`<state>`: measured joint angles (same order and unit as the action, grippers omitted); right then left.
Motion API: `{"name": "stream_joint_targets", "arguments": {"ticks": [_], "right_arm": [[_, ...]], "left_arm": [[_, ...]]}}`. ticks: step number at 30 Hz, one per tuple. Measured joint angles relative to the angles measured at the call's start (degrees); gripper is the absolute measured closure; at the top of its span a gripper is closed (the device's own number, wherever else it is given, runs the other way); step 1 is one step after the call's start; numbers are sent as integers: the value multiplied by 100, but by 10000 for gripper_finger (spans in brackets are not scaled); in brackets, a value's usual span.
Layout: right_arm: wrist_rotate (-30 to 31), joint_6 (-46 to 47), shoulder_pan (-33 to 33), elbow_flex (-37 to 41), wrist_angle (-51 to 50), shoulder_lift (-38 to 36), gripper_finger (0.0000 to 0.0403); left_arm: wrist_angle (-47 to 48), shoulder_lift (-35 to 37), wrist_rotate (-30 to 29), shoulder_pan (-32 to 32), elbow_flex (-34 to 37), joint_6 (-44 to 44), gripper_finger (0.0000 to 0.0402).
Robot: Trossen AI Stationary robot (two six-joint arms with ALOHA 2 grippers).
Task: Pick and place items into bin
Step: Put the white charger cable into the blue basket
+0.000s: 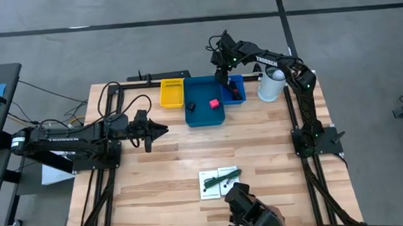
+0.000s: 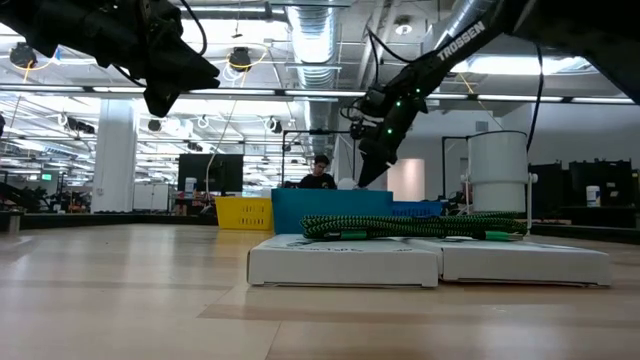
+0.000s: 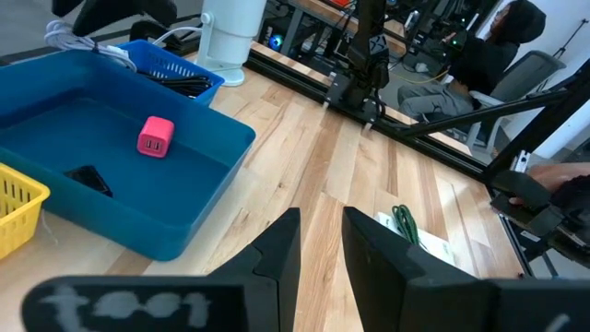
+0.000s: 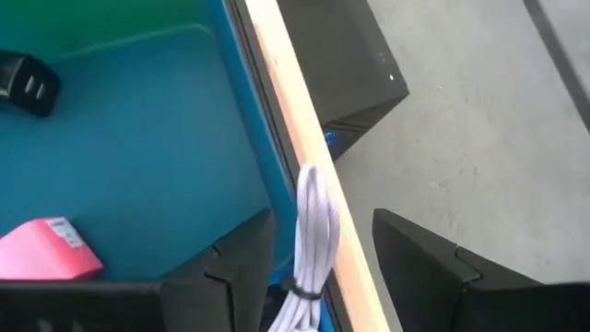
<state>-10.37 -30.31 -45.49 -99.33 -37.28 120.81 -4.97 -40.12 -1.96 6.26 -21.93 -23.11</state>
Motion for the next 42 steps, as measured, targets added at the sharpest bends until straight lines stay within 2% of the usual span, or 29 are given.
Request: {"name": "stream_joint_targets", "arguments": {"ticks": [6, 11, 25, 42], "right_arm": [[1, -108, 11, 7, -21, 42, 228], [0, -94, 11, 7, -73, 41, 250], [-1, -165, 8, 7, -144, 41, 392], [119, -168, 5, 8, -541, 1, 397]], "left_arm": [[2, -2, -1, -2, 0, -1, 331], [2, -1, -1, -2, 0, -1, 331], [4, -2, -2, -2, 0, -2, 331], [57, -2, -2, -2, 0, 0, 331]]}}
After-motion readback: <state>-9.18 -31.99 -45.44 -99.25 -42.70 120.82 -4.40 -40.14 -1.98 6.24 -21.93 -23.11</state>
